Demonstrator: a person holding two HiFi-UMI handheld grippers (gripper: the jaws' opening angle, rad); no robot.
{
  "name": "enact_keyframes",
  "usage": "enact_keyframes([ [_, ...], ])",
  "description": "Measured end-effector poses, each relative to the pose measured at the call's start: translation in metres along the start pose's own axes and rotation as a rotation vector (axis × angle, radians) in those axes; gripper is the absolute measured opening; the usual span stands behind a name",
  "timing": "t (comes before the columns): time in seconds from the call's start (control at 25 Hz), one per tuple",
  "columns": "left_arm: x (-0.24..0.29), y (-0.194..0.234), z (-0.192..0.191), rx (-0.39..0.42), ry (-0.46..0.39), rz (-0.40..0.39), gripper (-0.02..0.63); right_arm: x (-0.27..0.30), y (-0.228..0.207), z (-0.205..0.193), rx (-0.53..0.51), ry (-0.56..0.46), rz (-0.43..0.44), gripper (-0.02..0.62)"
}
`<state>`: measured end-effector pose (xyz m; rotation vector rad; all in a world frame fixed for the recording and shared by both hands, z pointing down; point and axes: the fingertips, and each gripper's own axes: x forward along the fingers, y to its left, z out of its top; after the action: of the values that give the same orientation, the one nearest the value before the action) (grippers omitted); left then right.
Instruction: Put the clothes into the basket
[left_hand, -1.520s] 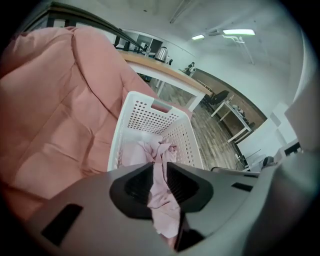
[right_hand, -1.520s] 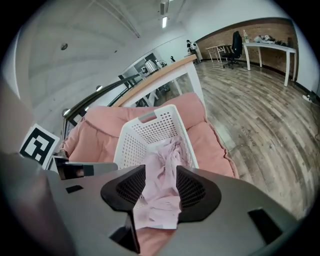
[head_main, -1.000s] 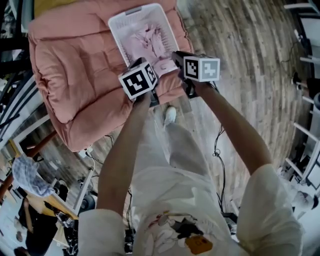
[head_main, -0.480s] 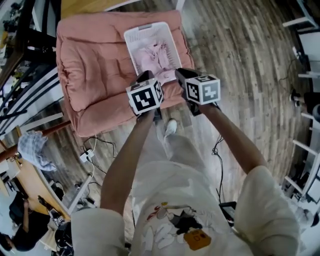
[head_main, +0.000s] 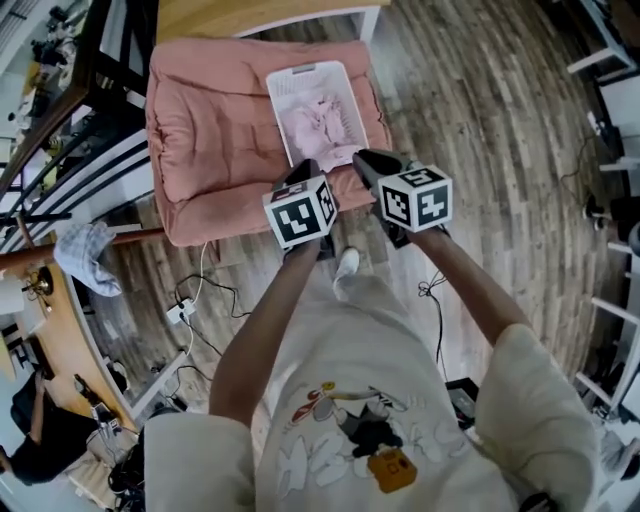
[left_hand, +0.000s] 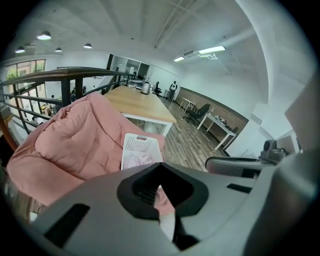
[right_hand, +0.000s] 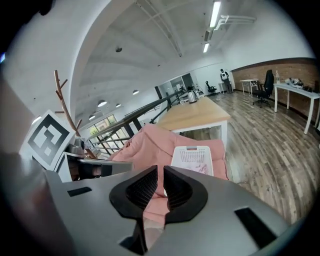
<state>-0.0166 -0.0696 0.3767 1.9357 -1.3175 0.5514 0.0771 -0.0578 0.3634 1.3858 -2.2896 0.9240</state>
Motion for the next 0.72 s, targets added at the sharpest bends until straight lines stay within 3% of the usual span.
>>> enact_keyframes([
  [0.28,-0.049,-0.034,0.001,-0.002,-0.051,-0.043,0.0,-0.037,0.026,0.015,-0.047,-0.044,0.047,0.055],
  [0.48,-0.081,-0.041,-0.005,-0.001,-0.094,-0.047,0.0,-0.057,0.05,0.001,-0.102,-0.036,0.078,0.055],
  [0.72,-0.115,-0.039,-0.018,-0.047,-0.111,-0.062,0.0,-0.077,0.087,-0.004,-0.037,-0.047,0.152,0.055],
])
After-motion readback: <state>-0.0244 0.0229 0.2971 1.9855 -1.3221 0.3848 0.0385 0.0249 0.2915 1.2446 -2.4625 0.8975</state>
